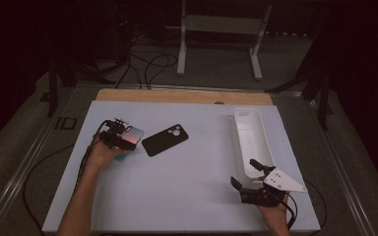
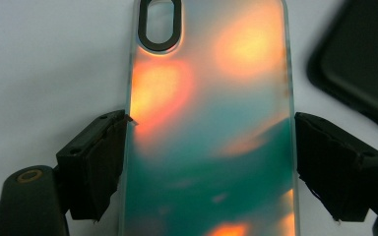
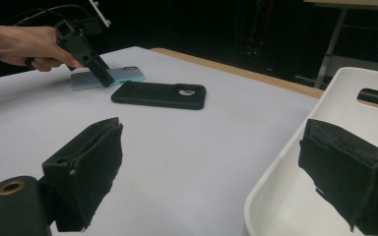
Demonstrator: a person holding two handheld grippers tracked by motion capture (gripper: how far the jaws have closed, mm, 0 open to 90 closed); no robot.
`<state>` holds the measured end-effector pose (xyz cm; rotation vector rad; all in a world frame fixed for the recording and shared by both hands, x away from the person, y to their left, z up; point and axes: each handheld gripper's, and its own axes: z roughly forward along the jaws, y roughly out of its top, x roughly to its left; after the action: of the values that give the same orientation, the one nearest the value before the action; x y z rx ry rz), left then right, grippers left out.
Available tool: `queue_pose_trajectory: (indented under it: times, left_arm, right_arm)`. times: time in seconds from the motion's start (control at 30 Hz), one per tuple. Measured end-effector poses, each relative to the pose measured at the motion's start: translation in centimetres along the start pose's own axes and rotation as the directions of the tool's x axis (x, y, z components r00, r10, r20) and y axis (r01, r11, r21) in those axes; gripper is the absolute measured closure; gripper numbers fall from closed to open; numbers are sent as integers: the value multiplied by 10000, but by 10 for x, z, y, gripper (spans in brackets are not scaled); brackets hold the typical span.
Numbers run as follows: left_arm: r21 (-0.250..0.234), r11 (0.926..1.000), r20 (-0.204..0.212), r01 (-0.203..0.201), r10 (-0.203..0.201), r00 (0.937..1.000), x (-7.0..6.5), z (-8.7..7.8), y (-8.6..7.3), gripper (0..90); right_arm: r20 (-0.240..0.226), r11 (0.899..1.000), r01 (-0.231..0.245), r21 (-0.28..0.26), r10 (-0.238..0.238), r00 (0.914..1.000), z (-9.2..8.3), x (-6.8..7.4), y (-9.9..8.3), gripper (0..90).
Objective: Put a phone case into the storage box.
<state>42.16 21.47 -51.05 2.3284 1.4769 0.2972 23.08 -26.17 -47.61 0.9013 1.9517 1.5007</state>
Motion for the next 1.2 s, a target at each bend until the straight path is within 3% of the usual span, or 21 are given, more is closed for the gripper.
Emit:
queue_pose_trajectory:
  times: [0.27, 0.47, 0.63, 0.83, 1.0, 1.2]
  left_arm:
    - [-30, 9998, 119, -197, 198, 9997, -4, -5, -7, 172]
    - [-630, 9977, 6, -233, 234, 9997, -8, -15, -19, 172]
    - [-1435, 9895, -138, -185, 167, 9998, -12, -32, -26, 173]
    - [-2476, 9688, -47, -130, 122, 9999, -21, -55, -35, 172]
    - [-3373, 9413, 142, -145, 205, 9997, -36, -69, -42, 172]
    - [-3995, 9153, 127, -513, 614, 9980, -55, -81, -48, 172]
  right_arm:
    - [-24, 10000, -70, -43, 70, 10000, 0, -1, 1, 94]
    - [-94, 10000, -28, -25, 28, 10000, 2, 0, 3, 94]
    - [-213, 9999, -116, 8, 116, 9997, 3, 0, 8, 93]
    - [-527, 9996, -281, 88, 286, 9982, 8, -7, 18, 93]
    - [-655, 9989, -222, 401, 248, 9975, 14, -11, 25, 87]
    - [-1017, 9979, -50, 649, 116, 9947, 26, -12, 37, 86]
